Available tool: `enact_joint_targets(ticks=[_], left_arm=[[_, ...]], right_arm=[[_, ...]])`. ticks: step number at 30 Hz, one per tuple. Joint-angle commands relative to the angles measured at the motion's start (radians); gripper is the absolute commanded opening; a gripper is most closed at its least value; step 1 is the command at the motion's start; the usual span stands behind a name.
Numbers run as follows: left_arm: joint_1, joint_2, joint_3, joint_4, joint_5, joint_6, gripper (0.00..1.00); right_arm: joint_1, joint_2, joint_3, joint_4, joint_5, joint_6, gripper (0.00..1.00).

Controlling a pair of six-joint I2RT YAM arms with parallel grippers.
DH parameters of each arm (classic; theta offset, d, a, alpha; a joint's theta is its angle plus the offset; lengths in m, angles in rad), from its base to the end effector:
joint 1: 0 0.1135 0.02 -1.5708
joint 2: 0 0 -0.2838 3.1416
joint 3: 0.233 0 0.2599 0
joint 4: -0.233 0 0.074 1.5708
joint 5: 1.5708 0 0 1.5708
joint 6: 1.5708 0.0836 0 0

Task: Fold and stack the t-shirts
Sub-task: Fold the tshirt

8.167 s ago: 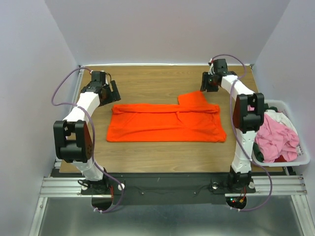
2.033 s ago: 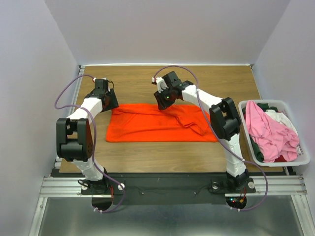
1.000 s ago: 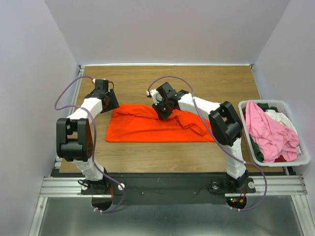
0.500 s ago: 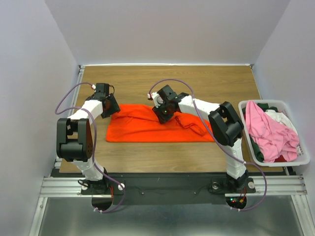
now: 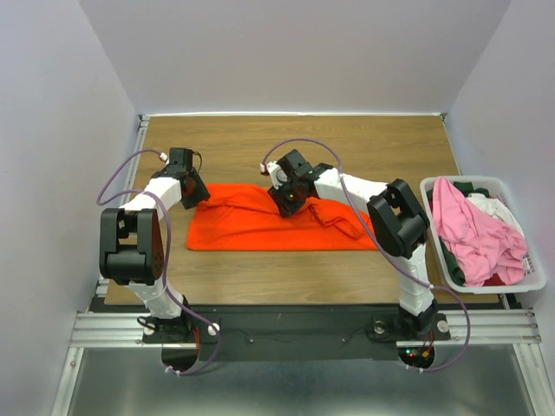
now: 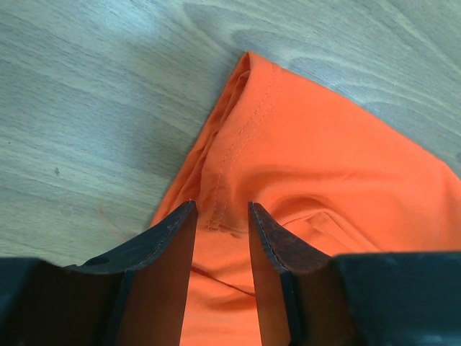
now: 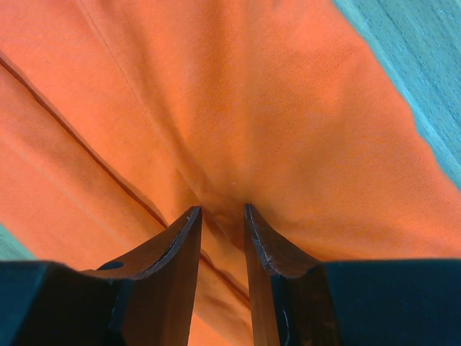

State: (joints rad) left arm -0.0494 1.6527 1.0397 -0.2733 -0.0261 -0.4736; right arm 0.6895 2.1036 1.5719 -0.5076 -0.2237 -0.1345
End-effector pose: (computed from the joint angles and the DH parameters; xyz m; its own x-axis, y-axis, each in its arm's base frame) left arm 0.3838 -0.0168 0.1779 -0.7036 -0.4217 -0.5719 -0.3236 0.9067 -0.2704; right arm 0.3673 0.3269 0.1474 -0.5643 -0.6347 -0.5279 -0.7898 0.6011 0.1215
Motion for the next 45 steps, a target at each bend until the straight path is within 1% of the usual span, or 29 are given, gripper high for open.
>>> enact_joint_targets(ticks=[1,7,14,22,30,32,33,35,36,38,41,45], left_arm=[[0.003,-0.011,-0.023,0.013,0.018,-0.029,0.46],[0.003,-0.019,-0.050,0.011,0.000,-0.049,0.52],[0.005,-0.011,-0.070,0.029,0.009,-0.060,0.52],[0.003,-0.010,-0.072,0.031,0.012,-0.063,0.49],[0.003,0.002,-0.076,0.060,-0.026,-0.042,0.41],[0.003,0.009,-0.072,0.066,-0.038,-0.027,0.36],[0.003,0.016,-0.066,0.065,-0.043,-0.013,0.29],[0.003,0.016,-0.061,0.062,-0.047,-0.002,0.24],[0.003,0.012,-0.056,0.059,-0.054,0.004,0.19],[0.003,-0.004,-0.049,0.052,-0.084,0.024,0.14],[0.003,-0.047,-0.027,0.034,-0.139,0.061,0.13],[0.003,-0.077,-0.010,0.019,-0.176,0.096,0.13]], right_arm=[[0.010,-0.057,-0.007,0.043,0.011,0.006,0.36],[0.008,-0.059,-0.010,0.046,0.007,0.009,0.36],[0.008,-0.060,-0.015,0.049,0.009,0.012,0.36],[0.008,-0.059,-0.023,0.052,0.009,0.015,0.36],[0.008,-0.068,-0.039,0.057,0.020,0.012,0.36],[0.008,-0.073,-0.044,0.057,0.021,0.012,0.36],[0.008,-0.074,-0.047,0.058,0.024,0.012,0.36],[0.008,-0.076,-0.053,0.058,0.029,0.012,0.36],[0.008,-0.079,-0.058,0.058,0.030,0.010,0.36],[0.008,-0.082,-0.061,0.060,0.037,0.010,0.35],[0.008,-0.083,-0.065,0.060,0.044,0.009,0.35],[0.008,-0.085,-0.066,0.061,0.043,0.013,0.35]])
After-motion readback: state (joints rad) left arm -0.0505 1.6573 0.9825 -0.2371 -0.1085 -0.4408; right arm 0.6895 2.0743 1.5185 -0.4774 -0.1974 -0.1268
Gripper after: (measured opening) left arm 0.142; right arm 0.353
